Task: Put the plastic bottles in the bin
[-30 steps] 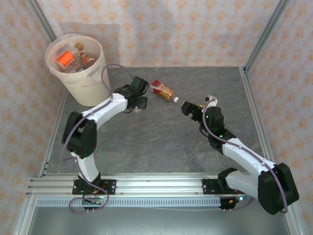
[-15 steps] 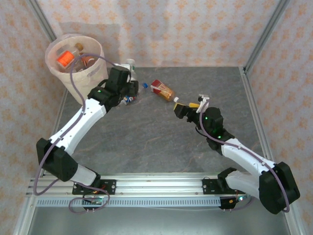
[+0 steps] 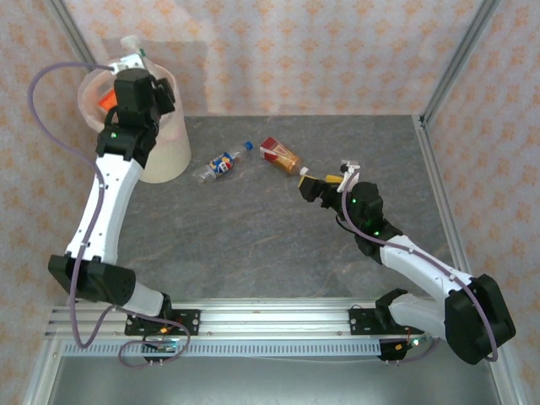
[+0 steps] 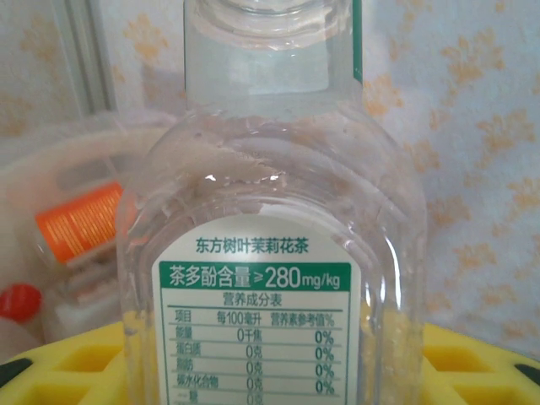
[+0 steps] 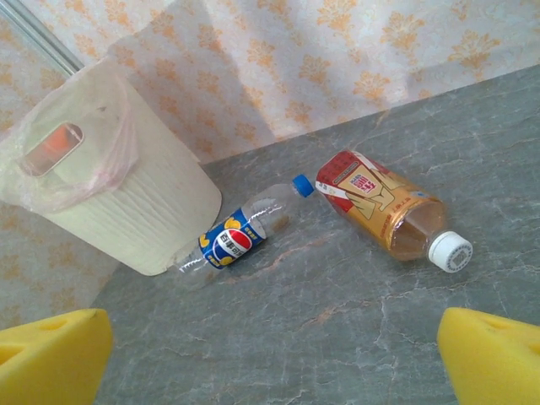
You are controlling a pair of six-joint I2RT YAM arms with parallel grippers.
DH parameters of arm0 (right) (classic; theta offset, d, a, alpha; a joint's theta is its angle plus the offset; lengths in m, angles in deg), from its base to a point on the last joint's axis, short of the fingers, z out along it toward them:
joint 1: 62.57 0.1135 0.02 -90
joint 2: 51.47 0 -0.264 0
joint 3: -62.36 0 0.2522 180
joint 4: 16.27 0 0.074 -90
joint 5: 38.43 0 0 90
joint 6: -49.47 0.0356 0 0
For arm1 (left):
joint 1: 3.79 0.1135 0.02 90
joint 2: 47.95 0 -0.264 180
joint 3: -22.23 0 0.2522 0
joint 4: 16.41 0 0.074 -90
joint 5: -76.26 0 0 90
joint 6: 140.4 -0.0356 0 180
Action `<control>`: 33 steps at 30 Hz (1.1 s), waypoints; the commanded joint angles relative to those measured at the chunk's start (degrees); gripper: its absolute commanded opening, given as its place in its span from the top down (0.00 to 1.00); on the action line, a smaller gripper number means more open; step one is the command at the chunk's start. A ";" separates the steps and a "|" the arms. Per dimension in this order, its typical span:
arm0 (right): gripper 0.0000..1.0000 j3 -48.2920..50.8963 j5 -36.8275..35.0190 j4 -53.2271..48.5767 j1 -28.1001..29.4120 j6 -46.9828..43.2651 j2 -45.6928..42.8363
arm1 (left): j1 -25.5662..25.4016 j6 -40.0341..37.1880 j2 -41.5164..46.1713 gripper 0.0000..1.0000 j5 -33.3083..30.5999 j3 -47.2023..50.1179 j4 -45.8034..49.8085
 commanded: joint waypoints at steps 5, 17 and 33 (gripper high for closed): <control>0.01 -1.67 -3.44 -0.48 0.45 -0.62 -0.73 | 7.18 -6.22 -12.46 1.00 3.03 -18.17 11.94; 0.01 -2.76 -4.53 -2.24 0.52 -0.56 -0.63 | 9.40 10.69 -30.32 0.88 5.85 -34.20 18.88; 0.01 -1.86 -5.94 -3.12 0.47 -1.19 -1.79 | 9.44 12.67 -26.19 0.00 8.13 -34.68 20.79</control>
